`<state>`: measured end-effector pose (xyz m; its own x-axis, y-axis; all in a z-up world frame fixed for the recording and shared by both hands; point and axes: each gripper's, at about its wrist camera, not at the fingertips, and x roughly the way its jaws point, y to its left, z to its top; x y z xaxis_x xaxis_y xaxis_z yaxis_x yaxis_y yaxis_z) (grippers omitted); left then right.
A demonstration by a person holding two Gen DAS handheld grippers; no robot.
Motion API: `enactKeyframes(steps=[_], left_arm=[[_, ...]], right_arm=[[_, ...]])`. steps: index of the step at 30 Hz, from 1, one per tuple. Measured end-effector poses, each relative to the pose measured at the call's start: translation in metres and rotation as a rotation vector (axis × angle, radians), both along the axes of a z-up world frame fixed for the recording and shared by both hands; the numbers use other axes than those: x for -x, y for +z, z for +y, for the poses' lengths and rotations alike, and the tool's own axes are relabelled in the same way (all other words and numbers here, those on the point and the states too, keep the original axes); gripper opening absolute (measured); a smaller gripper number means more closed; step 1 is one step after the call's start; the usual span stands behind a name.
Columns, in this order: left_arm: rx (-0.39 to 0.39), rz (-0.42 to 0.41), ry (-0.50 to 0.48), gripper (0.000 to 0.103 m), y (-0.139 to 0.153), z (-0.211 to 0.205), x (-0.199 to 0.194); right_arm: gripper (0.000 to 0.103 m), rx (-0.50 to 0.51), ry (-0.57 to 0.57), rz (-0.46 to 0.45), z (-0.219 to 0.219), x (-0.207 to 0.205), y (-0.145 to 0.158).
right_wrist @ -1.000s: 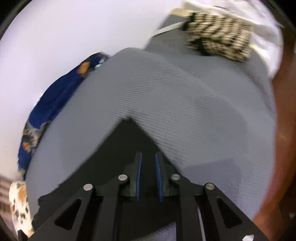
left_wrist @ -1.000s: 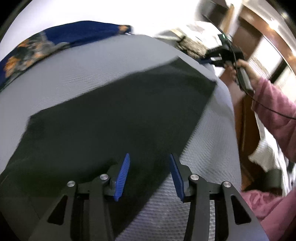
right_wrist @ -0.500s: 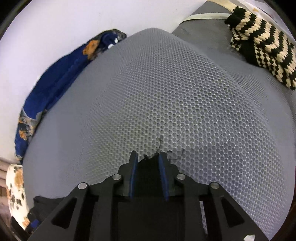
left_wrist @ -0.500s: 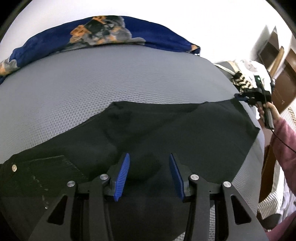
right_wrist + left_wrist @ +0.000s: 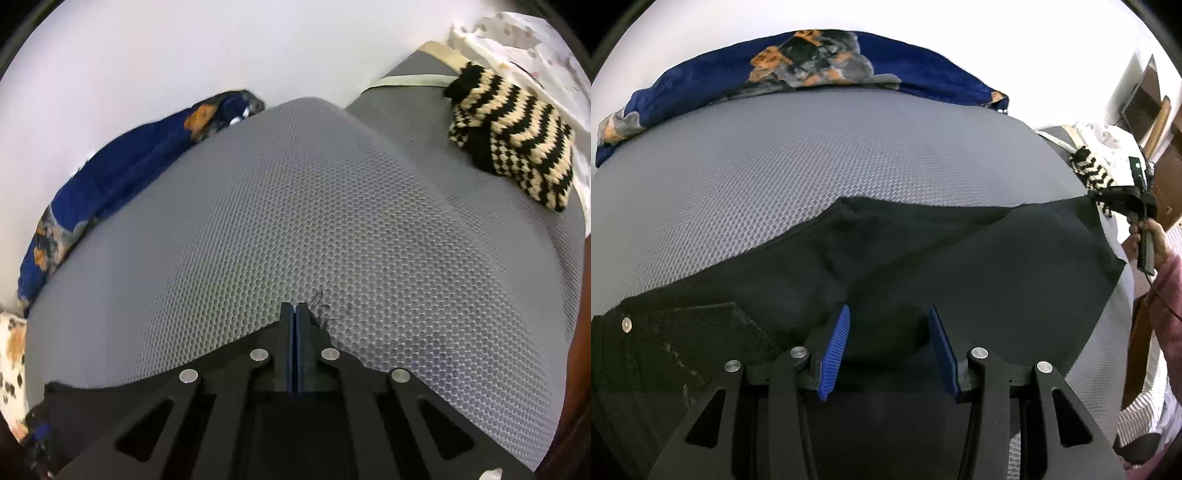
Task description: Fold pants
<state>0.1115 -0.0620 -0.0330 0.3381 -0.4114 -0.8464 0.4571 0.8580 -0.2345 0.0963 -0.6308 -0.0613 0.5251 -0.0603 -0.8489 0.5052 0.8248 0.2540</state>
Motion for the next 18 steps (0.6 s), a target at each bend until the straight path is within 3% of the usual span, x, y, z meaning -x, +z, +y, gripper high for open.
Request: enactKeyframes(steps=[4,7,10,13,15,17,18], left_arm=[[0.006,0.028,0.019,0.046,-0.014,0.007,-0.003],[0.008,0.028,0.018,0.046,-0.014,0.008,-0.004],[0.012,0.001,0.016,0.046,-0.004,0.009,-0.003],[0.033,-0.040,0.028,0.047,0.009,0.017,-0.001],[0.025,-0.068,0.038,0.049,0.015,0.025,0.000],[0.006,-0.087,0.055,0.050,0.016,0.034,-0.001],[0.001,-0.089,0.065,0.050,0.016,0.040,-0.002]], right_arm=[[0.000,0.046,-0.048,0.089,-0.006,-0.003,-0.024],[0.000,0.020,-0.047,0.071,-0.009,0.000,-0.022],[0.007,0.043,-0.067,0.069,-0.003,0.006,-0.011],[0.008,0.040,0.010,0.017,0.025,0.002,0.014],[0.012,0.004,0.125,-0.019,0.062,-0.009,0.030],[0.021,-0.033,0.268,-0.035,0.110,-0.026,0.040],[0.032,-0.046,0.329,-0.038,0.131,-0.032,0.041]])
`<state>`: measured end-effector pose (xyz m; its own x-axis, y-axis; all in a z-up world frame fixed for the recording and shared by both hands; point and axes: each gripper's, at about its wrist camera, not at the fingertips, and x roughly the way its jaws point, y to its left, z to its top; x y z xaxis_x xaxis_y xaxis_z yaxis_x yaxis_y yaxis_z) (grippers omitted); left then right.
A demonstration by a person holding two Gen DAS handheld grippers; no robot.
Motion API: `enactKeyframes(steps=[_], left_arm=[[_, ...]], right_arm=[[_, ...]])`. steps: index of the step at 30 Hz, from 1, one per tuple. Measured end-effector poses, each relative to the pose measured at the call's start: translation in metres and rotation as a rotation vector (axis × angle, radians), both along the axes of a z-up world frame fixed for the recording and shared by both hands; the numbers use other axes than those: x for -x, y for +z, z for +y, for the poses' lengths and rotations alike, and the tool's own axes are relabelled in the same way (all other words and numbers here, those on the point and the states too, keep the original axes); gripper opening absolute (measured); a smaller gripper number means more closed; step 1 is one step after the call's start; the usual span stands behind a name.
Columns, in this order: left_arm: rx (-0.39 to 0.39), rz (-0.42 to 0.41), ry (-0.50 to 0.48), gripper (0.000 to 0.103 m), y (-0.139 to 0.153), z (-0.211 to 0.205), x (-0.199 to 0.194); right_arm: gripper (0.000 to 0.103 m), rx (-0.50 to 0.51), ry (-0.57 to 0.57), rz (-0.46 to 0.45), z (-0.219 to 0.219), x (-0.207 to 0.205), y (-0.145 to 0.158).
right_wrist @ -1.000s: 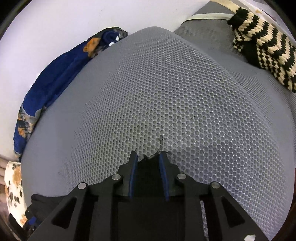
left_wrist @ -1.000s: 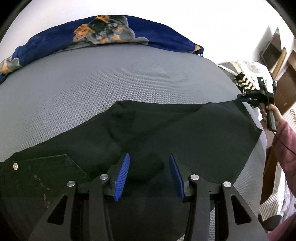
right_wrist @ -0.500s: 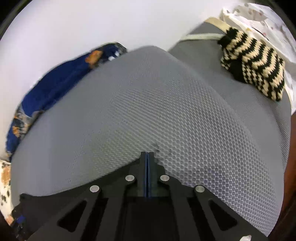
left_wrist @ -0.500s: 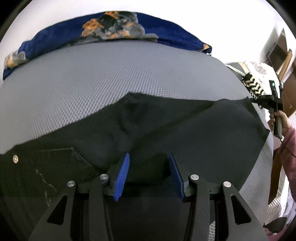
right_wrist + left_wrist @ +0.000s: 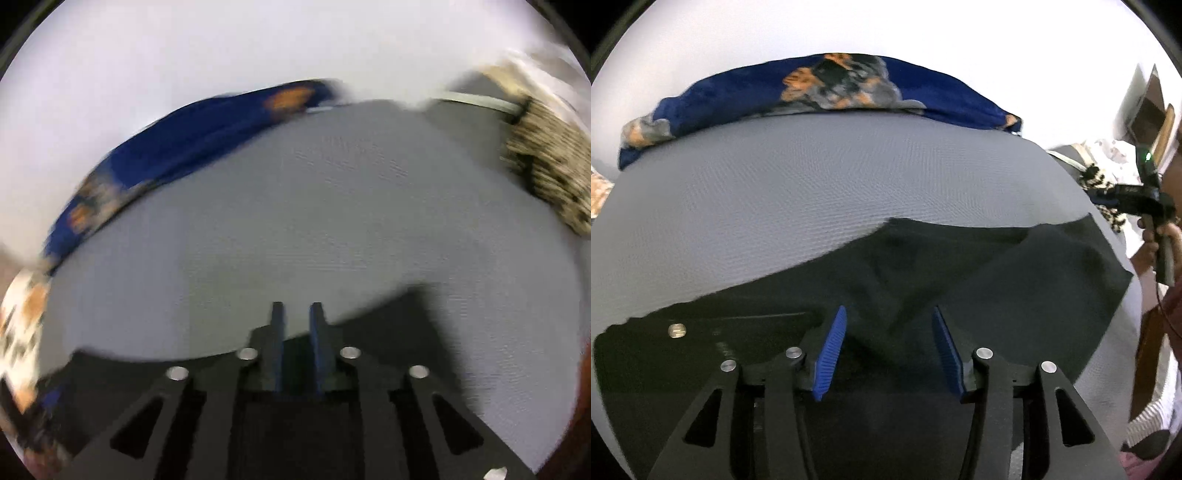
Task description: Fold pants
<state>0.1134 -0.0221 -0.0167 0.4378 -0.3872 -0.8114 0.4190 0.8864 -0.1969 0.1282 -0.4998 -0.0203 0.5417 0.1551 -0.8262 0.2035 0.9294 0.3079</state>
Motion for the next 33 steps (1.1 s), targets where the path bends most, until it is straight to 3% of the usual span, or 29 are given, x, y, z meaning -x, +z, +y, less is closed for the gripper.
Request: enactKeyframes(steps=[1,6,9,14,18,22,23,24,27,29,33], left_arm=[[-0.001,0.001,0.016,0.050,0.000,0.007,-0.001],[0.001,-0.014,0.097,0.050,-0.006,0.047,0.002],[-0.001,-0.017,0.129,0.050,-0.010,0.070,0.003],[0.019,0.012,0.146,0.050,-0.023,0.102,0.004],[0.041,0.014,0.135,0.048,-0.028,0.108,0.004],[0.072,0.026,0.136,0.040,-0.034,0.115,-0.001],[0.082,0.032,0.140,0.035,-0.034,0.118,-0.003],[0.089,0.039,0.144,0.032,-0.034,0.121,-0.004],[0.122,0.065,0.162,0.018,-0.037,0.133,-0.008],[0.140,0.072,0.163,0.017,-0.038,0.136,-0.009],[0.101,0.053,0.139,0.017,-0.036,0.131,-0.006]], right_arm=[[0.037,-0.015,0.091,-0.001,0.031,-0.010,0.001],[0.037,-0.107,0.435,0.025,0.159,-0.049,-0.009],[0.037,-0.103,0.602,0.052,0.230,-0.068,-0.019],[0.037,-0.096,0.752,0.101,0.291,-0.090,-0.032],[0.040,-0.099,0.820,0.160,0.315,-0.095,-0.047],[0.041,-0.076,0.861,0.189,0.335,-0.096,-0.058],[0.037,-0.078,0.869,0.191,0.338,-0.097,-0.060],[0.010,-0.095,0.871,0.189,0.340,-0.098,-0.060],[0.008,-0.077,0.848,0.144,0.341,-0.099,-0.050],[0.007,-0.075,0.811,0.154,0.340,-0.103,-0.055],[0.005,-0.070,0.753,0.161,0.339,-0.111,-0.069]])
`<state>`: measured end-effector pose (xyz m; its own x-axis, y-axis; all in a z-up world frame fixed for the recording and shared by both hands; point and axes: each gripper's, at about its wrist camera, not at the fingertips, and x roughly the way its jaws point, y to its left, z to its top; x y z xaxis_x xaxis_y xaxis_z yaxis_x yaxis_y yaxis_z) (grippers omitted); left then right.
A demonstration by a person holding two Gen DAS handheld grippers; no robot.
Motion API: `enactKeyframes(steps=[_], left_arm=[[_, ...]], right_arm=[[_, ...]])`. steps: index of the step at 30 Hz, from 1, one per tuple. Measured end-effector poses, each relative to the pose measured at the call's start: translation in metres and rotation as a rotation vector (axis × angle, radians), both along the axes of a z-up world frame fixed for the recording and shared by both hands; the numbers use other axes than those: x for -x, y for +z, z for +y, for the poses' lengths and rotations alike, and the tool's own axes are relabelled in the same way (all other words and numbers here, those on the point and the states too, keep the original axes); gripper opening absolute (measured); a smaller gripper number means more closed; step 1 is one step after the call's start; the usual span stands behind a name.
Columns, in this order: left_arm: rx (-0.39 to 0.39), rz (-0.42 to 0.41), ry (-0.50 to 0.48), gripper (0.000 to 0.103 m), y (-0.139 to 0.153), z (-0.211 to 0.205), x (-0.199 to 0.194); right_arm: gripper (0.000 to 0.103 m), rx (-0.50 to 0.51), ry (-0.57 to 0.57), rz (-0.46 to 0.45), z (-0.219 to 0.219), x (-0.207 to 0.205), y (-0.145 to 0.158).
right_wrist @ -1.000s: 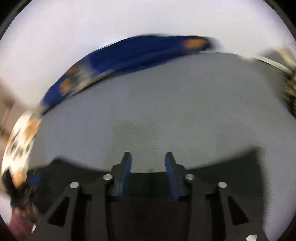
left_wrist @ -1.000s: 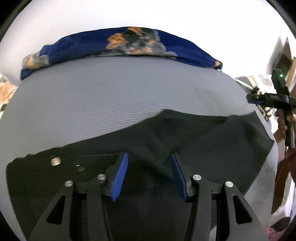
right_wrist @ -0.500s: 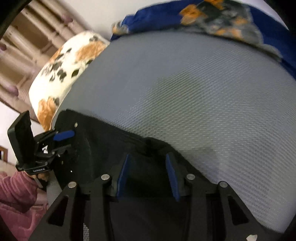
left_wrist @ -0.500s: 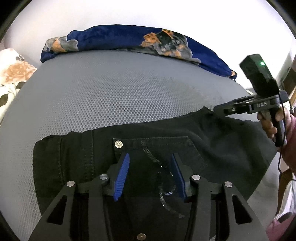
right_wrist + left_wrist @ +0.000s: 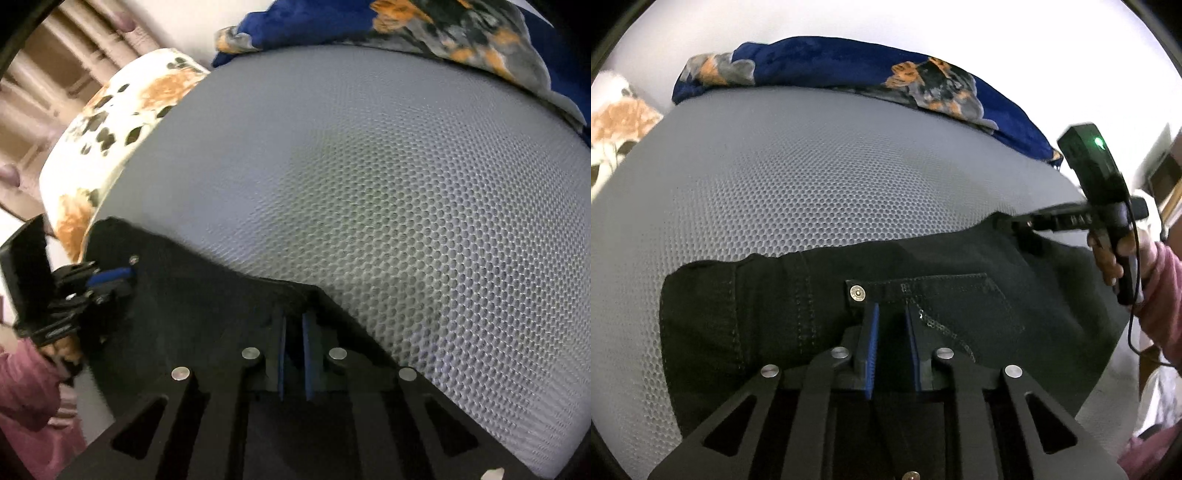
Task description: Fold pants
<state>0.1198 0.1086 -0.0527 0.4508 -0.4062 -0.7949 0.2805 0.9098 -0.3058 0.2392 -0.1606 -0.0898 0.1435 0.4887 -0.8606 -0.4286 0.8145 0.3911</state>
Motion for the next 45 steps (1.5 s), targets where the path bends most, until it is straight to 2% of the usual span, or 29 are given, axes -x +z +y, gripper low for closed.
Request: enactKeyframes(steps=[3,5,6,7,11,14,17,21,25,27,31,34,36,38,40,43,45], left_arm=[[-0.026,0.006,0.003,0.023,0.009,-0.007,0.000],[-0.088,-0.049,-0.005,0.049,0.024,-0.021,0.004],[-0.105,-0.083,-0.013,0.054,0.031,-0.026,0.007],[-0.109,-0.133,-0.041,0.056,0.044,-0.037,0.010],[-0.084,-0.198,-0.133,0.057,0.068,-0.073,0.007],[-0.066,-0.218,-0.221,0.057,0.072,-0.109,0.000],[-0.049,-0.201,-0.304,0.057,0.064,-0.145,-0.008],[-0.033,-0.154,-0.364,0.057,0.045,-0.179,-0.020],[-0.052,-0.107,-0.363,0.056,0.026,-0.197,-0.043],[-0.079,-0.083,-0.357,0.055,0.016,-0.200,-0.051],[-0.111,-0.068,-0.346,0.045,-0.001,-0.209,-0.063],[-0.137,-0.086,-0.333,0.044,-0.004,-0.216,-0.064],[-0.128,-0.075,-0.314,0.044,-0.004,-0.217,-0.070],[-0.121,-0.062,-0.298,0.039,-0.004,-0.214,-0.075],[-0.117,-0.056,-0.294,0.038,-0.001,-0.212,-0.076],[-0.077,-0.095,-0.292,0.038,0.018,-0.207,-0.064],[-0.036,-0.110,-0.323,0.038,0.033,-0.205,-0.050]], right_arm=[[0.008,-0.004,-0.005,-0.002,0.001,-0.001,0.000],[0.021,0.000,-0.016,-0.012,0.002,0.001,0.006],[0.030,-0.014,-0.044,-0.028,-0.004,0.003,0.014],[0.033,-0.027,-0.061,-0.043,-0.008,0.004,0.019],[0.034,-0.064,-0.164,-0.134,-0.039,0.023,0.053],[0.043,-0.029,-0.235,-0.196,-0.069,0.046,0.070],[0.044,0.013,-0.304,-0.199,-0.097,0.069,0.070],[0.044,0.102,-0.370,-0.179,-0.124,0.097,0.052],[0.044,0.139,-0.411,-0.145,-0.140,0.104,0.029],[0.043,0.163,-0.421,-0.163,-0.144,0.104,0.023],[0.043,0.242,-0.449,-0.192,-0.145,0.093,0.008],[0.043,0.267,-0.458,-0.230,-0.144,0.085,0.002],[0.043,0.254,-0.469,-0.224,-0.147,0.081,0.004],[0.044,0.241,-0.489,-0.235,-0.154,0.082,0.012],[0.044,0.217,-0.509,-0.243,-0.161,0.089,0.022],[0.044,0.185,-0.519,-0.239,-0.169,0.109,0.032],[0.045,0.185,-0.513,-0.228,-0.167,0.121,0.031]])
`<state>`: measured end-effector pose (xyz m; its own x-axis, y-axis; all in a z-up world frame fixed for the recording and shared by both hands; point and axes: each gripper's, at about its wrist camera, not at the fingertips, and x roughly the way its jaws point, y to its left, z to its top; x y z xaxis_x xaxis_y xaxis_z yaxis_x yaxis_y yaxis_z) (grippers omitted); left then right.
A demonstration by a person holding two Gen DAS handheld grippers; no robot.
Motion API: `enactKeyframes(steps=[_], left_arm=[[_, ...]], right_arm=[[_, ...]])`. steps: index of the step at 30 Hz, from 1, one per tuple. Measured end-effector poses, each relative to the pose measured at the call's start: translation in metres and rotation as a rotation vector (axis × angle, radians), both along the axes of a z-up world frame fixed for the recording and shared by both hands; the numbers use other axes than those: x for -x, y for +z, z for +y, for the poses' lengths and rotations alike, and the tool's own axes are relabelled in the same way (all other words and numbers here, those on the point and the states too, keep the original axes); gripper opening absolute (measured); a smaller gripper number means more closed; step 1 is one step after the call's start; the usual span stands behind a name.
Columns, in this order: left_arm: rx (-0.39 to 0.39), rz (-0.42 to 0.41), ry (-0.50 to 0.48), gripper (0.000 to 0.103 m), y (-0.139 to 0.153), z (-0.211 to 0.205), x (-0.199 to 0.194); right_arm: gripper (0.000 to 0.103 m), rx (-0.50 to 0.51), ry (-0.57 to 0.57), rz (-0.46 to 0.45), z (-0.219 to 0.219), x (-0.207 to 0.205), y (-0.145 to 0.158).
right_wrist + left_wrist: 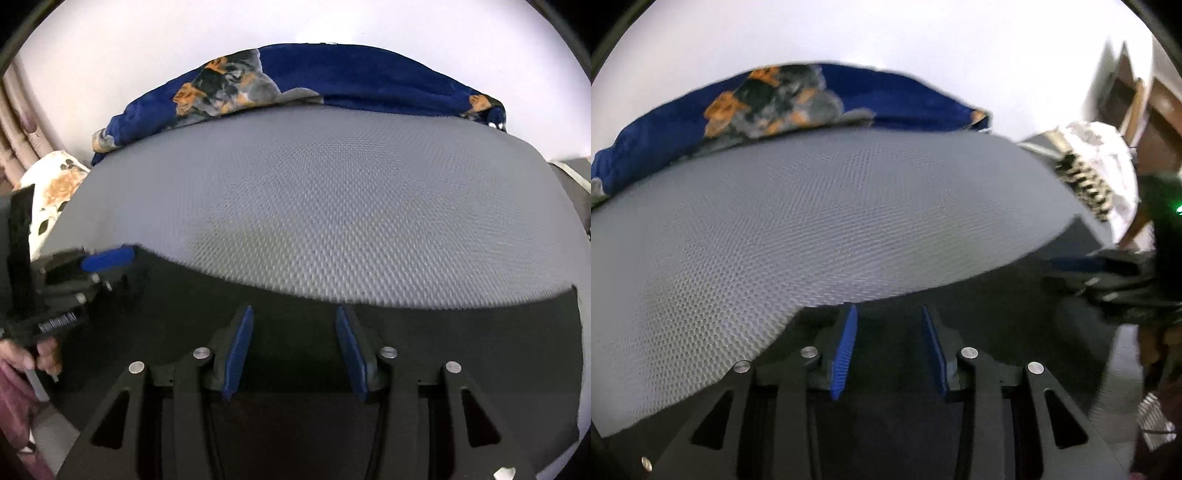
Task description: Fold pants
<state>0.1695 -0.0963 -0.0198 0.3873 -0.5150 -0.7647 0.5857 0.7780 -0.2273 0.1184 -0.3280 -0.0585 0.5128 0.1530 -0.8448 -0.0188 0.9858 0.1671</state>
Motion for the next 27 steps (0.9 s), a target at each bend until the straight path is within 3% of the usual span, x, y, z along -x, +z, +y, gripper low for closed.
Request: enactKeyframes(steps=[3,8,13,19,27], left_arm=[[0.004,0.001,-0.050,0.039,0.005,-0.003,0.021],[-0.106,0.061,-0.052,0.039,-0.030,-0.014,0.032],[-0.075,0.090,-0.003,0.039,-0.036,-0.007,0.027],[-0.081,0.072,-0.004,0.039,-0.035,0.001,0.030],[-0.092,0.105,0.032,0.039,-0.031,0.037,0.044]], right_arm=[[0.045,0.021,0.002,0.017,0.004,0.011,-0.008],[0.044,0.063,-0.021,0.011,0.003,0.009,-0.028],[0.043,0.094,-0.036,-0.006,-0.006,0.006,-0.031],[0.043,0.074,-0.124,-0.004,-0.045,0.026,-0.033],[0.043,0.065,-0.346,0.013,-0.132,0.089,-0.042]])
